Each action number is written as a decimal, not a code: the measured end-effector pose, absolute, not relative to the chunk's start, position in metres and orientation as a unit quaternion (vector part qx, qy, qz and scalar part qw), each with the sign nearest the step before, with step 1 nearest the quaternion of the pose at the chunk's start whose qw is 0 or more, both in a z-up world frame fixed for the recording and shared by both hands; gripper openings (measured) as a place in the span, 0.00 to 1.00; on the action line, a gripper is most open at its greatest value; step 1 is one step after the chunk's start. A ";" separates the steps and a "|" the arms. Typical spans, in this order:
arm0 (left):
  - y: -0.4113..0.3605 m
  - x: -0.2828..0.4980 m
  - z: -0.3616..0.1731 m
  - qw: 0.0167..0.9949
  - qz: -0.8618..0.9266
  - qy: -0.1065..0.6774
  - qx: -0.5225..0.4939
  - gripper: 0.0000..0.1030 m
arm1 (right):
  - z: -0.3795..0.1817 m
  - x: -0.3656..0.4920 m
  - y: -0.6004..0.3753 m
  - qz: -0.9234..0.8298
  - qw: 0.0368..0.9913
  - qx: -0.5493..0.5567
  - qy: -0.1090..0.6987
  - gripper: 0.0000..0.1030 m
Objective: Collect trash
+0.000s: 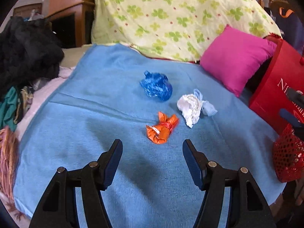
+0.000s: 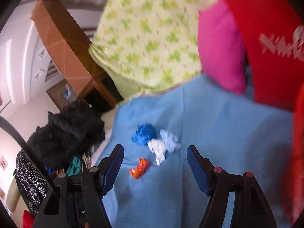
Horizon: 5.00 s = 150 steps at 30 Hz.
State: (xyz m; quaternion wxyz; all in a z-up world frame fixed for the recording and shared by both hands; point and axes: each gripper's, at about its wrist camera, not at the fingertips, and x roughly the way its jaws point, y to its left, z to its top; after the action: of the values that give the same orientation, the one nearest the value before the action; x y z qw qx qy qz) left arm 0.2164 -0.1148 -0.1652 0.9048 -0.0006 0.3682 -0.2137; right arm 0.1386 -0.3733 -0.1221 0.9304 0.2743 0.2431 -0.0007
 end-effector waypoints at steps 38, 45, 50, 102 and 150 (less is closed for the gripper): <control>-0.152 0.283 -0.205 0.849 -0.297 0.437 -0.012 0.64 | -0.210 0.293 -0.350 0.039 0.873 0.300 0.382 0.31; -0.166 0.290 -0.218 0.838 -0.301 0.455 -0.004 0.36 | -0.185 0.243 -0.366 0.049 0.866 0.325 0.377 0.31; -0.165 0.290 -0.218 0.835 -0.299 0.461 -0.018 0.15 | -0.164 0.215 -0.369 0.047 0.877 0.317 0.357 0.31; -0.195 0.150 -0.125 0.918 -0.245 0.273 0.149 0.14 | -0.115 0.088 -0.375 -0.034 0.942 0.208 0.260 0.31; -0.219 0.140 -0.131 0.907 -0.271 0.274 0.167 0.14 | -0.112 0.076 -0.386 -0.046 0.942 0.208 0.259 0.31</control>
State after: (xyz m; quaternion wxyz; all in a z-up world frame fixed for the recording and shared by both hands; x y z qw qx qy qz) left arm 0.1400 -0.2189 -0.1311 0.9075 0.1667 0.2744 -0.2710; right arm 0.0765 -0.3856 -0.1124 0.9420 0.2084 0.2591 -0.0460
